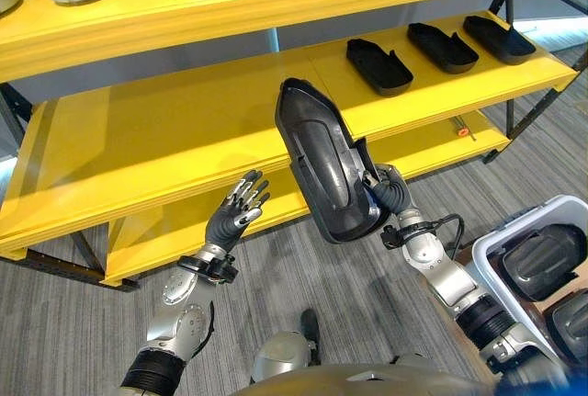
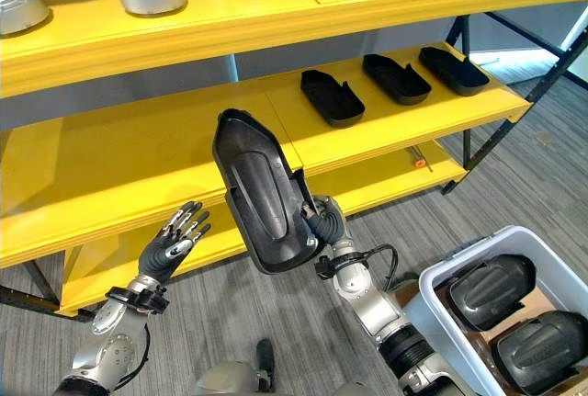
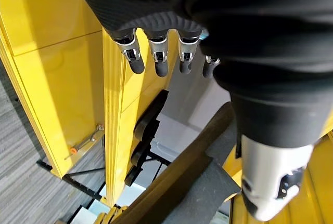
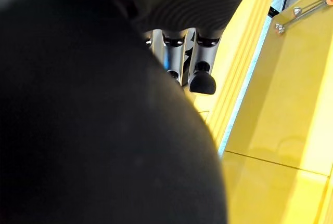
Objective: Move parts from the plastic box to the shelf.
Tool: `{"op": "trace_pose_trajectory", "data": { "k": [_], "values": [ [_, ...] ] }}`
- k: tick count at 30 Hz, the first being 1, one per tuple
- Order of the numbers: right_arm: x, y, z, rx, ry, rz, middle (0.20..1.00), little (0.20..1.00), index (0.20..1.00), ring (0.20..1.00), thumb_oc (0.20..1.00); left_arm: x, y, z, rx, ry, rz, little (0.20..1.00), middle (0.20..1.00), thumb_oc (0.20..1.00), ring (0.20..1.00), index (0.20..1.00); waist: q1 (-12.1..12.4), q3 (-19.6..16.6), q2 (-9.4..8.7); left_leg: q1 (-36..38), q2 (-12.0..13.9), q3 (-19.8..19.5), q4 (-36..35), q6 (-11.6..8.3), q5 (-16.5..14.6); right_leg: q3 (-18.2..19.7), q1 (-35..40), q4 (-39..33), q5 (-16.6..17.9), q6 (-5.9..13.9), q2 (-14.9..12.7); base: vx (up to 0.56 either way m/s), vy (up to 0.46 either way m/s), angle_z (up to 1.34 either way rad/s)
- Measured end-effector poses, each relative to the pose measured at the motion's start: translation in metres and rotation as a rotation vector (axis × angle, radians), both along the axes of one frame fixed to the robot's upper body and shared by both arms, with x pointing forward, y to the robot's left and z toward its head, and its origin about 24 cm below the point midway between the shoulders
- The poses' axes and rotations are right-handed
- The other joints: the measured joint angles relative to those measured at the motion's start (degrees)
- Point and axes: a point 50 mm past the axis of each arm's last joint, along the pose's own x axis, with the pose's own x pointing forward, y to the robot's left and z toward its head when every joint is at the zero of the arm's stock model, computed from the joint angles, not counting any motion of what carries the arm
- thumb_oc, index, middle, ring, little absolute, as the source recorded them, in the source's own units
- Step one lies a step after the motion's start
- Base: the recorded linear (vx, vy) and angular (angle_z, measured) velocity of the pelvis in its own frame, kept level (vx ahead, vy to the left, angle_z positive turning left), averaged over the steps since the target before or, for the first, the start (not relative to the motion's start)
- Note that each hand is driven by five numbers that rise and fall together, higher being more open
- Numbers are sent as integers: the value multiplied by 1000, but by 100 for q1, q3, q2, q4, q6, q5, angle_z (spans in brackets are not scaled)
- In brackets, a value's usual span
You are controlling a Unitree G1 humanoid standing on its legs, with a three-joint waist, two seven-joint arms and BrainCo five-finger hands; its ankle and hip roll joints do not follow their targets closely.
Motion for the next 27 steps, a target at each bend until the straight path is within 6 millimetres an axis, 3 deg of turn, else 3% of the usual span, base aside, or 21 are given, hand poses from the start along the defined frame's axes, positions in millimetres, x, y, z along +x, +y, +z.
{"op": "trace_pose_trajectory", "data": {
  "k": [1,3,4,7,8,9,10,13,17,20,23,24,25,26,27],
  "values": [
    [-1,-2,-1,1,6,-7,200,200,200,200,200,0,-2,1,-11,-3,-10,1000,1000,1000,1000,1000,-164,2,-20,6,-10,-138,-60,-21,16,77,17,-619,37,8,217,102,-96,50],
    [0,-7,-5,-2,22,-23,200,200,200,200,200,1,-11,-2,-47,-2,-23,1000,1000,1000,1000,1000,-334,41,-90,98,-73,-281,-162,-6,11,428,-266,-1385,475,66,383,163,-114,64],
    [-2,-11,-14,-10,51,-48,200,200,200,200,200,4,-26,-6,-69,6,-80,1000,1000,1000,1000,1000,-495,68,-96,91,-90,-599,-142,12,38,1034,-505,-1659,746,176,446,268,-138,97],
    [-13,-19,-31,-14,114,-90,200,200,200,200,200,4,-48,-11,-97,22,-168,1000,1000,1000,1000,1000,-741,81,-111,89,-101,-1260,-112,-83,66,1847,-417,-1801,859,183,591,247,-120,143],
    [-21,-24,-39,-10,144,-110,200,200,200,200,200,4,-57,-6,-83,3,-248,1000,1000,1000,1000,1000,-894,74,-338,189,-182,-1393,-183,-85,49,2029,-26,-2035,809,158,504,220,-95,167],
    [-21,-25,-39,-11,147,-108,200,200,200,200,200,4,-56,-4,-79,-7,-258,1000,1000,1000,1000,1000,-885,69,-466,245,-233,-1246,-205,-105,43,2029,84,-2102,934,-37,425,244,-99,153],
    [-20,-29,-37,-16,142,-109,200,200,200,200,200,1,-56,-7,-88,9,-253,1000,1000,1000,1000,1000,-787,105,-373,345,-122,-1064,-201,-208,3,1906,142,-2065,1098,-213,478,143,-60,39],
    [-16,-28,-29,-10,107,-83,200,200,200,200,200,-6,-55,-9,-95,19,-246,1000,1000,1000,1000,1000,-686,67,-158,415,216,-763,-183,-426,-49,1796,268,-2145,1079,-297,763,172,-78,0],
    [-12,-29,-24,-17,81,-75,200,200,200,200,200,-6,-58,-9,-105,20,-249,1000,1000,1000,1000,1000,-731,64,-138,626,436,-670,-181,-623,-171,1742,549,-2270,985,-437,985,182,-102,-10],
    [-11,-32,-23,-27,77,-78,200,200,200,200,200,-1,-60,-4,-106,-1,-256,1000,1000,1000,1000,1000,-713,60,-137,588,484,-654,-58,-764,-238,1699,552,-2269,899,-563,1038,169,-103,5],
    [-9,-31,-22,-18,74,-78,200,200,200,200,200,3,-60,-2,-99,-10,-258,1000,1000,1000,1000,1000,-725,62,-127,554,425,-425,154,-708,-304,1553,680,-2268,807,-594,970,127,-71,25],
    [-8,-31,-21,-15,69,-81,200,200,200,200,200,6,-61,0,-94,-18,-261,1000,1000,1000,1000,1000,-732,64,-124,480,434,-365,331,-729,-336,1488,721,-2249,745,-613,934,150,4,65],
    [-6,-34,-19,-8,62,-97,200,200,200,200,200,13,-64,4,-66,-36,-277,1000,1000,1000,1000,1000,-765,122,-214,-39,425,-245,1253,-898,-445,1297,698,-2059,574,-717,747,157,83,84],
    [-5,-36,-17,-6,58,-109,200,200,200,200,200,17,-67,7,-60,-47,-283,1000,1000,1000,1000,1000,-778,141,-290,-514,492,164,2178,-1021,-374,1181,632,-1892,446,-760,527,172,176,77],
    [-4,-36,-17,-9,56,-105,200,200,200,200,200,16,-67,6,-60,-44,-281,1000,1000,1000,1000,1000,-754,113,-247,-573,640,620,2405,-880,-468,1140,685,-1832,388,-801,480,127,217,40]
  ]
}}
